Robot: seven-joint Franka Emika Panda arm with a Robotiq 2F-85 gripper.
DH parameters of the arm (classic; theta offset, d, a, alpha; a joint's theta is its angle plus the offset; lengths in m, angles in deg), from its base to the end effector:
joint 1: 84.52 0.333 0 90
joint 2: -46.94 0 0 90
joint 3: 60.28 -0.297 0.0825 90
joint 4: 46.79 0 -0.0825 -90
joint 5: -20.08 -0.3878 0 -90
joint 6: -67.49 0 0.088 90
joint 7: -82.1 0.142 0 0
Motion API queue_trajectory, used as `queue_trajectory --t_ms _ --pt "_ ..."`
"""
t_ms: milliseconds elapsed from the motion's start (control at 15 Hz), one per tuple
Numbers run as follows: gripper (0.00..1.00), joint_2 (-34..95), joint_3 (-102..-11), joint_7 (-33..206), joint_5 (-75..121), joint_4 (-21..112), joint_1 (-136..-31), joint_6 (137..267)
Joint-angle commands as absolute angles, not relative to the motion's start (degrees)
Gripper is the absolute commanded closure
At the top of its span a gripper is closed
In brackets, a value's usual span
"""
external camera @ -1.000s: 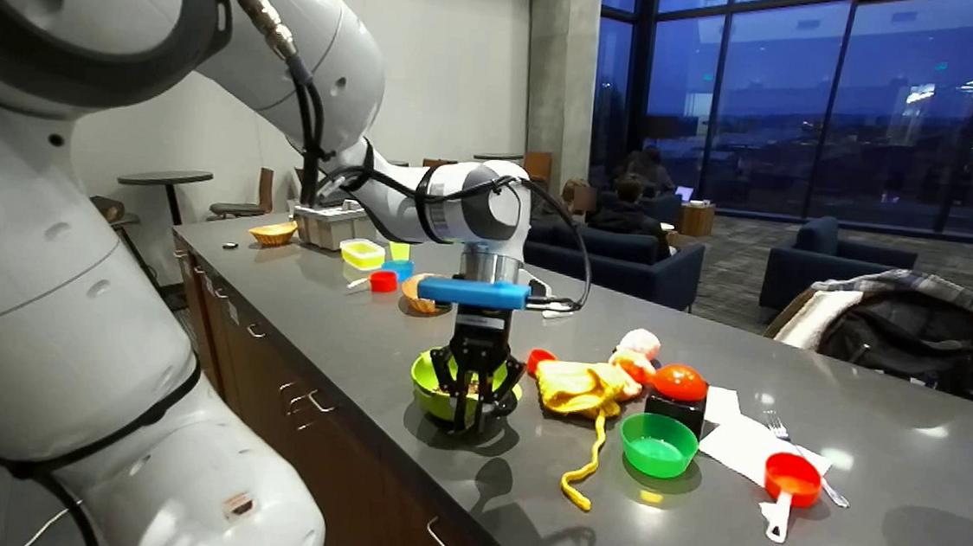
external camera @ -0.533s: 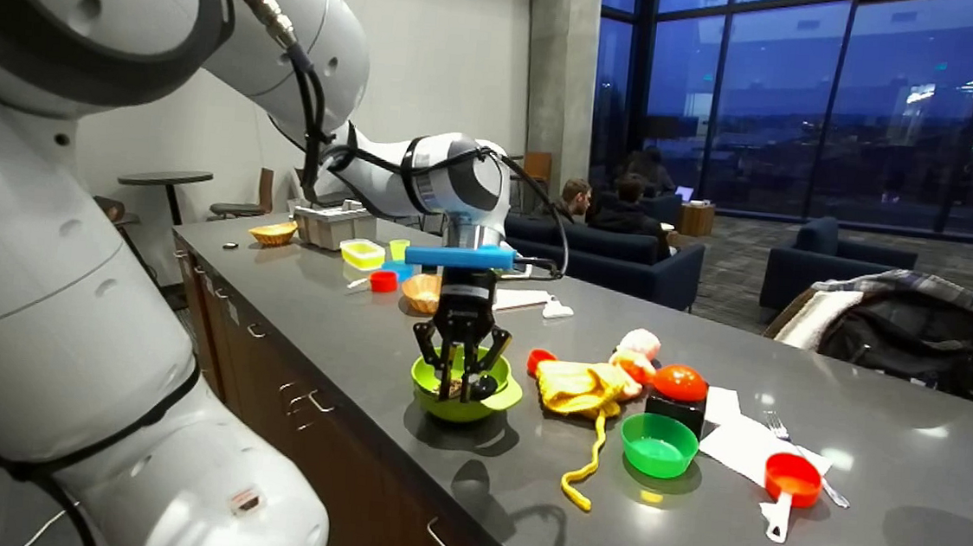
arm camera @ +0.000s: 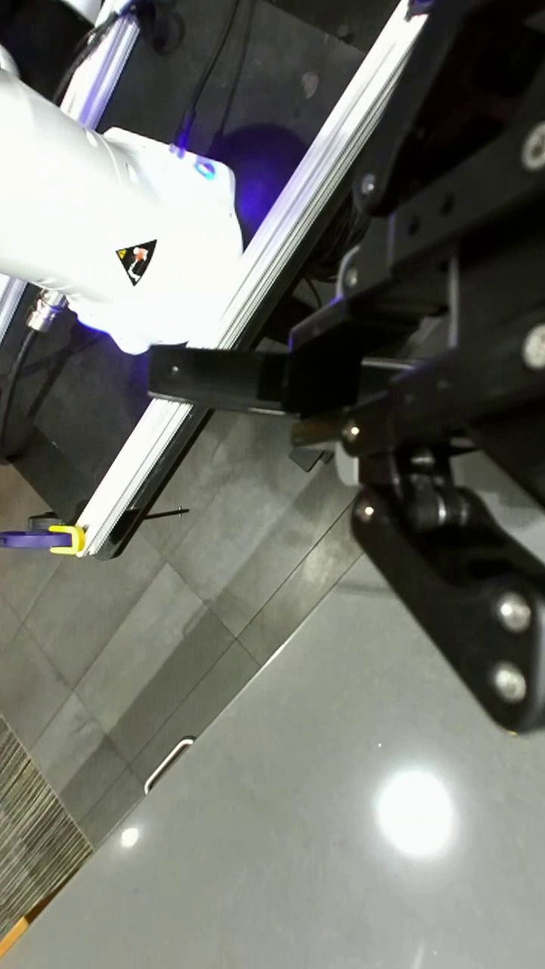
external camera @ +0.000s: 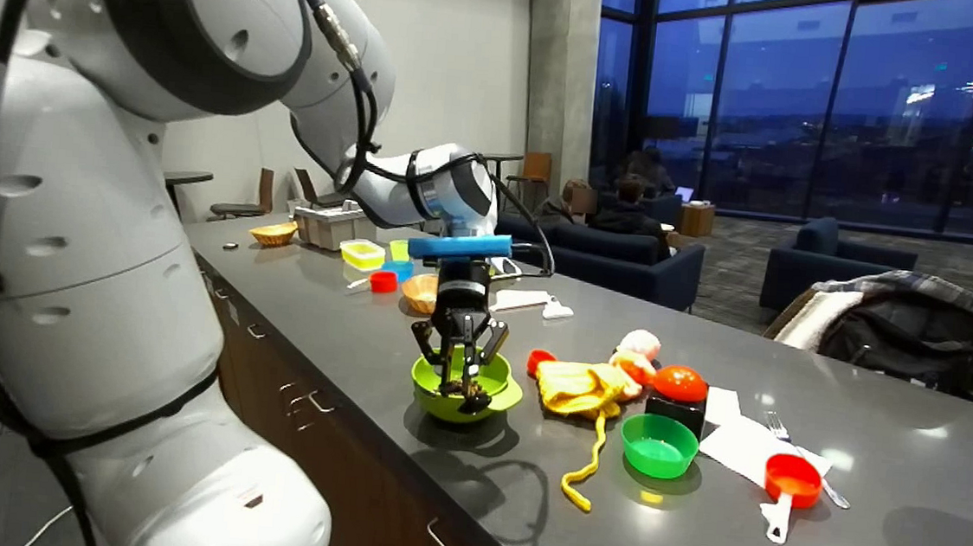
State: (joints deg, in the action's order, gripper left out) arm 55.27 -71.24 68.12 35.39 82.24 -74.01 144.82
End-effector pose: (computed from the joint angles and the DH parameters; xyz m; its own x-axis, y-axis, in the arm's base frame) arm 0.3722 0.1014 0.3531 0.5713 0.3920 -0.7211 0.6317 -0.7710 0.0814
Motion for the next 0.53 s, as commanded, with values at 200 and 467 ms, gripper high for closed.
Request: queue_trajectory --t_ms 200,467 --pt "0.94 45.2 -72.6 68.8 39.3 72.8 -72.6 138.2" --pt "0.94 40.0 -73.7 69.5 39.6 67.4 -71.6 135.0"
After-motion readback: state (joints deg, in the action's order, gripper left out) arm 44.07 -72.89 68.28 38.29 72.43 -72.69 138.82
